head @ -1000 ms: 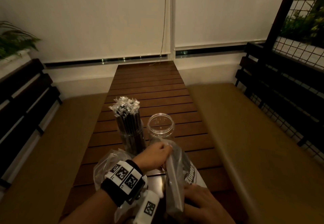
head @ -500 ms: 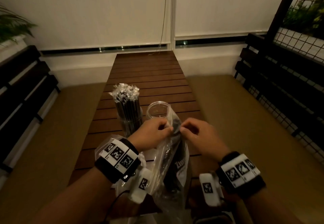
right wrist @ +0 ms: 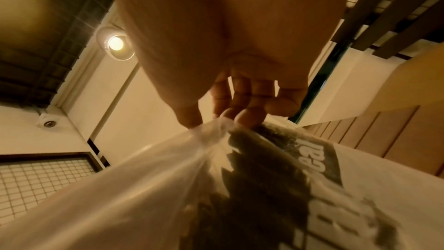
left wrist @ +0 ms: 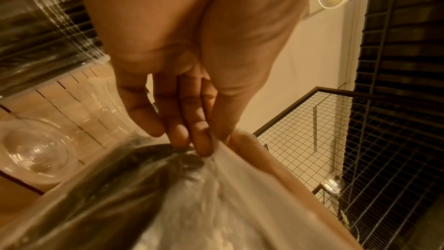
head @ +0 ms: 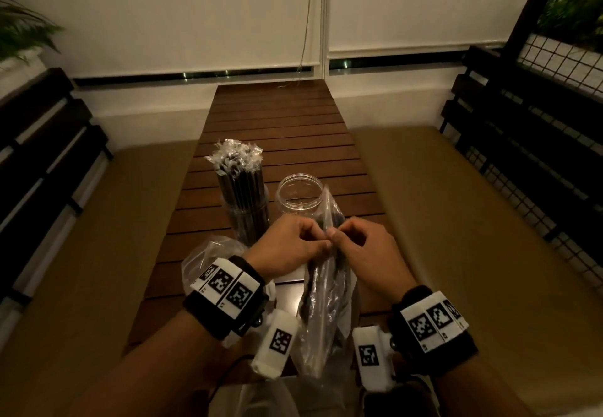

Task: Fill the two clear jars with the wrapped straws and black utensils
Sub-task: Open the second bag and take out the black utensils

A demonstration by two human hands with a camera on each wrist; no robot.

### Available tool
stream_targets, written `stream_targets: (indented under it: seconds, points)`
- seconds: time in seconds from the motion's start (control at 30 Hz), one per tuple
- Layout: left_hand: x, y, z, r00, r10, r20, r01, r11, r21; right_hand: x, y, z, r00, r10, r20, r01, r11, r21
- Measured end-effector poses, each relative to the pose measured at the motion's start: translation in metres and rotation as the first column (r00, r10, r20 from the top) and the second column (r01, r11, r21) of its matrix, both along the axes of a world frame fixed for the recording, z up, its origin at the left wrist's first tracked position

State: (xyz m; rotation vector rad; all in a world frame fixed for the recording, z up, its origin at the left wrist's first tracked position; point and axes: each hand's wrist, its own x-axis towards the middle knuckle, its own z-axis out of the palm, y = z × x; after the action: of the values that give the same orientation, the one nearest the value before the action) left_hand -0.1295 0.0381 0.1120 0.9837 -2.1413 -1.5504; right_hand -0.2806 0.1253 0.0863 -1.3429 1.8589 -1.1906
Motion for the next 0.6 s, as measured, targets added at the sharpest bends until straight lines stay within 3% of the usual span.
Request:
stream_targets:
  seconds: [0.23,0.37,0.43,0.6]
  points:
    - [-0.006,0.011,-0.008,0.997,0.028,-0.072,-0.024,0.999,0.046,-0.005,0.010,0.003,0.998,0.043,0.041,-0.042,0.999,-0.012]
    - [-0.007,0.012,-0.009,0.994,0.044,-0.104,-0.036,0.996,0.078,-0.007,0.023,0.006,0.980,0.162,0.118,-0.162,0.987,-0.014]
    - [-0.006,0.011,-0.011,0.991,0.047,-0.124,-0.035,0.995,0.096,-0.006,0.030,0.001,0.972,0.216,0.088,-0.219,0.975,0.030]
    - [-0.009,0.018,-0.011,0.987,0.027,-0.159,-0.008,0.993,0.115,-0.006,0.032,-0.009,0.985,0.164,0.058,-0.164,0.986,-0.015]
